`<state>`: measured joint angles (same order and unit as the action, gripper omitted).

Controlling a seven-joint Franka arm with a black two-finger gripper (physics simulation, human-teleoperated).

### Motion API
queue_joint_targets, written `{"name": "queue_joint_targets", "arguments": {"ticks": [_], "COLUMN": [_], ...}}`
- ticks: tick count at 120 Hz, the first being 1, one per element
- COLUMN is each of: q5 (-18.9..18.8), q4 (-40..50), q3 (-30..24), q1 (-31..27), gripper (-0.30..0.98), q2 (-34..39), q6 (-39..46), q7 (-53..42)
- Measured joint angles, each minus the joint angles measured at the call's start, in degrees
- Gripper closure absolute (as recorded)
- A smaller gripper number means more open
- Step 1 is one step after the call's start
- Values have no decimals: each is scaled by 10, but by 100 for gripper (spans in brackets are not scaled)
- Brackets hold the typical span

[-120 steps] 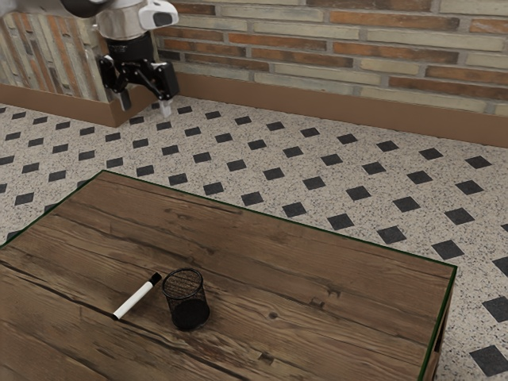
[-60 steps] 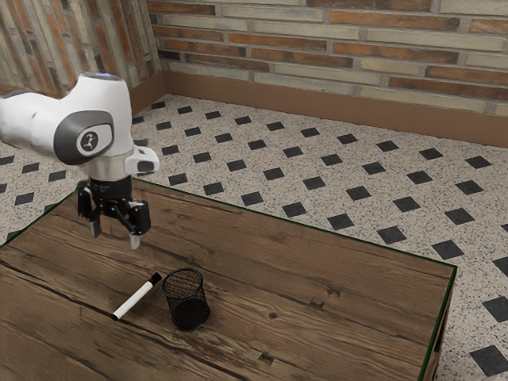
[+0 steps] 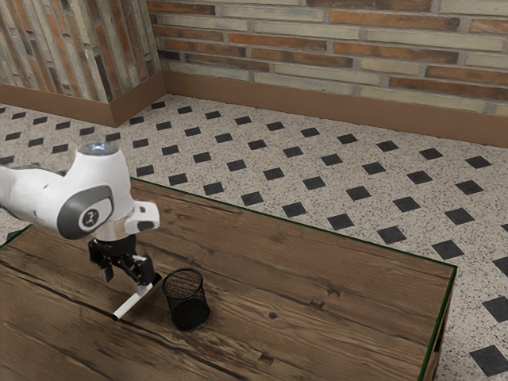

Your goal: Put the marker into the pen holder.

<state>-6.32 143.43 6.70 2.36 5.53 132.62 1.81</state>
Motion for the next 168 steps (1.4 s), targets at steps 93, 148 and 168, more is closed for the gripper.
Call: {"name": "queue_joint_targets", "arguments": {"ticks": [93, 148, 168], "q5": [2, 2, 2], "q4": [-72, -73, -73], "q3": [17, 12, 12], "q1": [-1, -1, -1], "gripper": [15, 43, 56], "q2": [-134, -146, -149], "q6": [71, 74, 75], "q7": [-59, -73, -76]}}
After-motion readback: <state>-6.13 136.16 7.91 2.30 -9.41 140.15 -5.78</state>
